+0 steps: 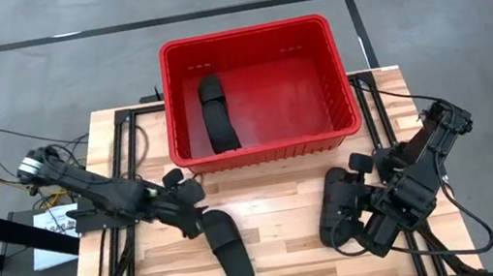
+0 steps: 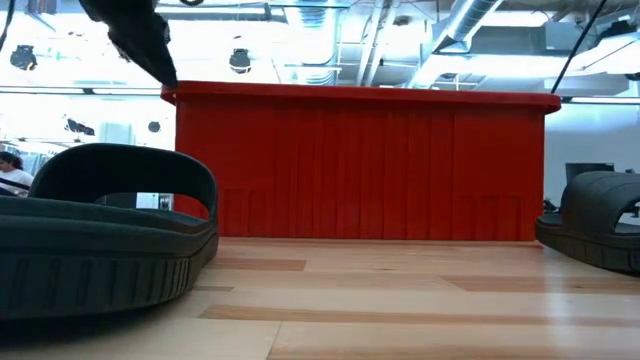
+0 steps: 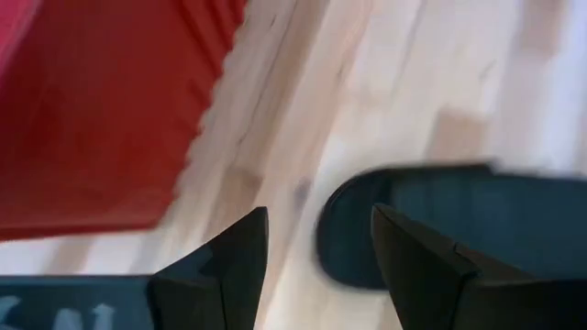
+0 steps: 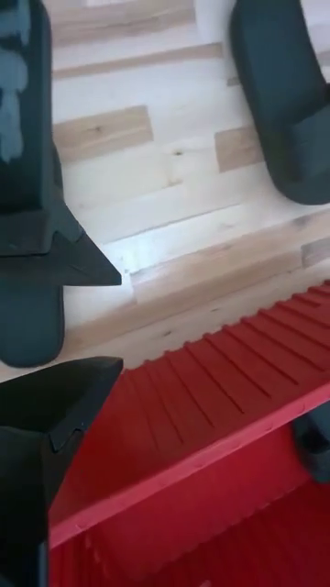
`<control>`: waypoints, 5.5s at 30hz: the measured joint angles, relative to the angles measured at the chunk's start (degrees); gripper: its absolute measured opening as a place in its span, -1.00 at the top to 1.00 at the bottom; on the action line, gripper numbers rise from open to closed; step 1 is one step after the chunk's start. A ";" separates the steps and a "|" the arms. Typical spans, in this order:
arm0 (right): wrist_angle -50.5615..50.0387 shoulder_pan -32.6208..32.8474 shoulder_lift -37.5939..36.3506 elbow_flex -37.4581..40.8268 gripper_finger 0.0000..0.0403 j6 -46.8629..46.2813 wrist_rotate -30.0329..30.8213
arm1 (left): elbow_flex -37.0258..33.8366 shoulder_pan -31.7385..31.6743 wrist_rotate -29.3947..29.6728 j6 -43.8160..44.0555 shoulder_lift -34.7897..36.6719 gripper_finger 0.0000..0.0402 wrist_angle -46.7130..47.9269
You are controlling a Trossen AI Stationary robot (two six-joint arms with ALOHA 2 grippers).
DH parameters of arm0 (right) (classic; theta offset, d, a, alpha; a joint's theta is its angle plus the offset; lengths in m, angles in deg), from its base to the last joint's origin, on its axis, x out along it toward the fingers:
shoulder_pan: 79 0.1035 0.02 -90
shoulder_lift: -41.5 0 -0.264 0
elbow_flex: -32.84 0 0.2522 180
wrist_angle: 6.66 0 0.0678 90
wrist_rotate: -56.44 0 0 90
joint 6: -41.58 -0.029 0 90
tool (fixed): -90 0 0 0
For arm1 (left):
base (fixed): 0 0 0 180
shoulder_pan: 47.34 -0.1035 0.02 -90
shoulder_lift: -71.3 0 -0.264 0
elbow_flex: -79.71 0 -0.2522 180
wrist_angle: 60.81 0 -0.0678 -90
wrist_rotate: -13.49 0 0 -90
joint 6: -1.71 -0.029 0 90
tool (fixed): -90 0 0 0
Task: Pick and place slides into bin
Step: Put the black slides into the red bin
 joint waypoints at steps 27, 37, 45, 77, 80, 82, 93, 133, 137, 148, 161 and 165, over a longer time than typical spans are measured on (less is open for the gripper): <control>0.28 -1.73 -0.02 0.00 0.36 -5.50 -0.26 | -23.43 -3.42 -10.90 0.11 9.87 0.07 -21.40; 0.44 -1.66 -0.02 -0.02 0.36 -5.52 -0.44 | -23.51 -3.90 -13.52 0.17 -1.88 0.16 -23.61; 0.92 -1.66 -0.02 -0.02 0.36 -6.00 -0.52 | -23.51 -4.01 -14.46 -1.31 -4.09 0.17 -30.26; 2.27 -1.68 -0.02 -0.02 0.36 -5.96 -0.55 | -26.46 -6.96 -14.80 -1.74 -12.32 0.22 -36.48; 2.29 -1.68 -0.02 -0.02 0.36 -5.96 -0.55 | -26.46 -6.90 -14.50 -0.11 -12.53 0.47 -36.52; 2.30 -1.68 -0.02 -0.02 0.36 -5.96 -0.55 | -26.64 -6.95 -14.96 -0.11 -11.80 0.75 -36.31; 2.27 -1.66 -0.02 -0.02 0.37 -5.93 -0.78 | -27.12 -6.51 -18.41 5.75 -6.31 0.98 -36.14; 14.02 -0.74 -0.02 -0.02 0.31 5.57 3.48 | -9.46 -4.75 -2.57 6.84 10.11 1.00 -36.18; 17.74 -2.07 -0.02 -0.02 0.15 10.99 4.93 | -6.73 -5.50 -0.78 4.67 10.11 1.00 -36.24; 23.32 -6.80 -0.02 -0.02 -0.18 22.85 5.86 | -6.23 -8.63 2.98 3.59 10.00 1.00 -34.44; 36.46 -10.97 -0.02 -0.02 -0.06 37.22 4.51 | -6.23 -10.90 2.83 2.91 10.00 1.00 -34.58; 37.67 -12.82 -0.02 -0.02 -0.04 39.25 0.97 | -6.23 -10.90 2.83 2.93 10.00 1.00 -34.78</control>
